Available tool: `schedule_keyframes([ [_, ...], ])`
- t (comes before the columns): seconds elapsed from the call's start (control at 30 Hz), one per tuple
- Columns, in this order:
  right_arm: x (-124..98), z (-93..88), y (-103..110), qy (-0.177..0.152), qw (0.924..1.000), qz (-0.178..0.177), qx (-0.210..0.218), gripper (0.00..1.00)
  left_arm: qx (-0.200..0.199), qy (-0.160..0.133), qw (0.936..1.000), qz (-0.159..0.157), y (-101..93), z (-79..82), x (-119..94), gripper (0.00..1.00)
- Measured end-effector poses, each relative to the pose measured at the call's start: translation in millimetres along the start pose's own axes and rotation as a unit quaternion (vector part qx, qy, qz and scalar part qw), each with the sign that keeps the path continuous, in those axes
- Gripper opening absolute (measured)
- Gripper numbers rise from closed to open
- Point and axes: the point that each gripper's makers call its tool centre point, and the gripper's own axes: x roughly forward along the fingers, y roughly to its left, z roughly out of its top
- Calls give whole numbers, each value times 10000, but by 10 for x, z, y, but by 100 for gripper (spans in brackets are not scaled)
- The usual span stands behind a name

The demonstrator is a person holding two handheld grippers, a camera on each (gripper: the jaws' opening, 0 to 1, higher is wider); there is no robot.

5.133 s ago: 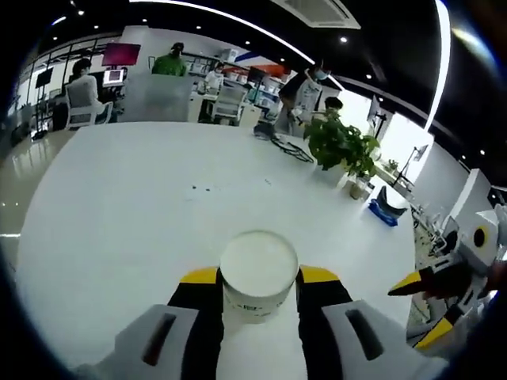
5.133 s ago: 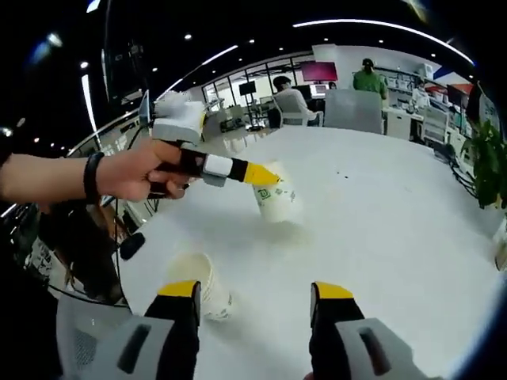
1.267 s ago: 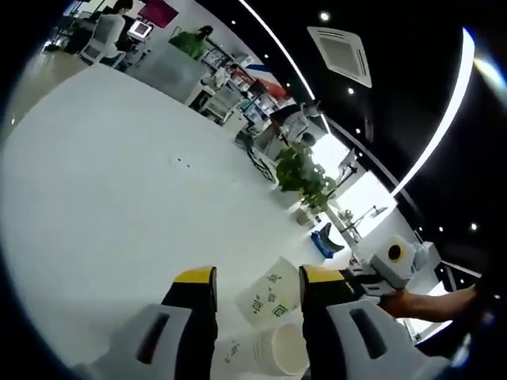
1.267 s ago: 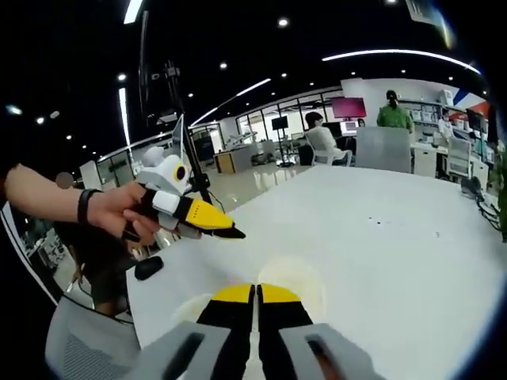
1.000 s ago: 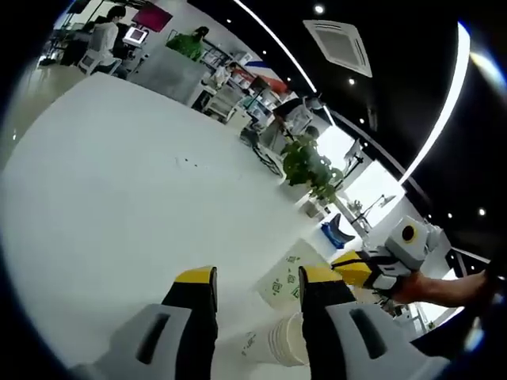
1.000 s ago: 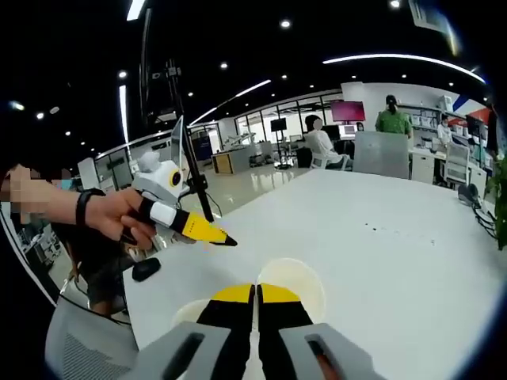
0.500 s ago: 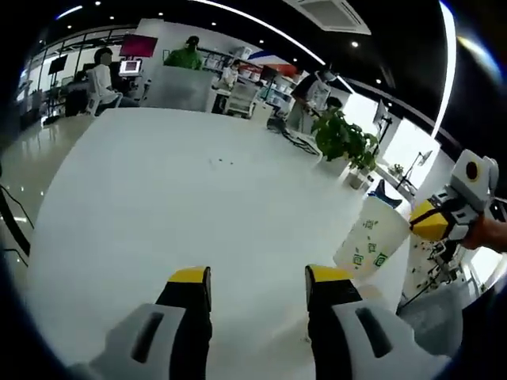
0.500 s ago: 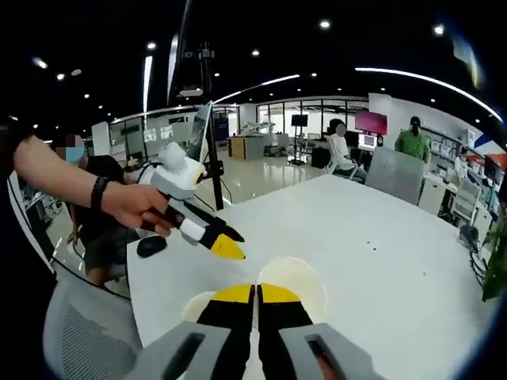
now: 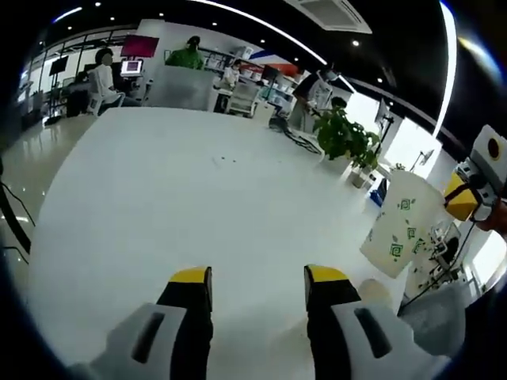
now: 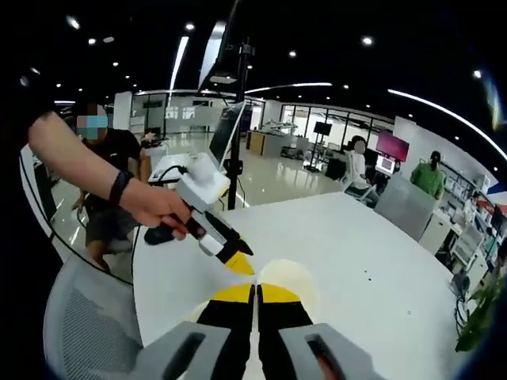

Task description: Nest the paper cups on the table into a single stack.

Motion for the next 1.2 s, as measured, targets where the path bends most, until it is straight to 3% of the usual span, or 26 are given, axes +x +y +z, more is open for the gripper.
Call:
schedule_keyframes([
  [0.33, 50, -81, 253, 286, 9981, 242, -496, 0, -33, -11, 10000, 11, 31, -40, -21, 45],
  [0.67, 171, -245, 376, 488, 9961, 393, -624, 0, -47, 24, 10000, 15, 63, -95, -39, 45],
  [1.2, 93, -287, 577, 584, 9944, 489, -736, 0, -97, 43, 9999, -3, 29, -116, -46, 44],
])
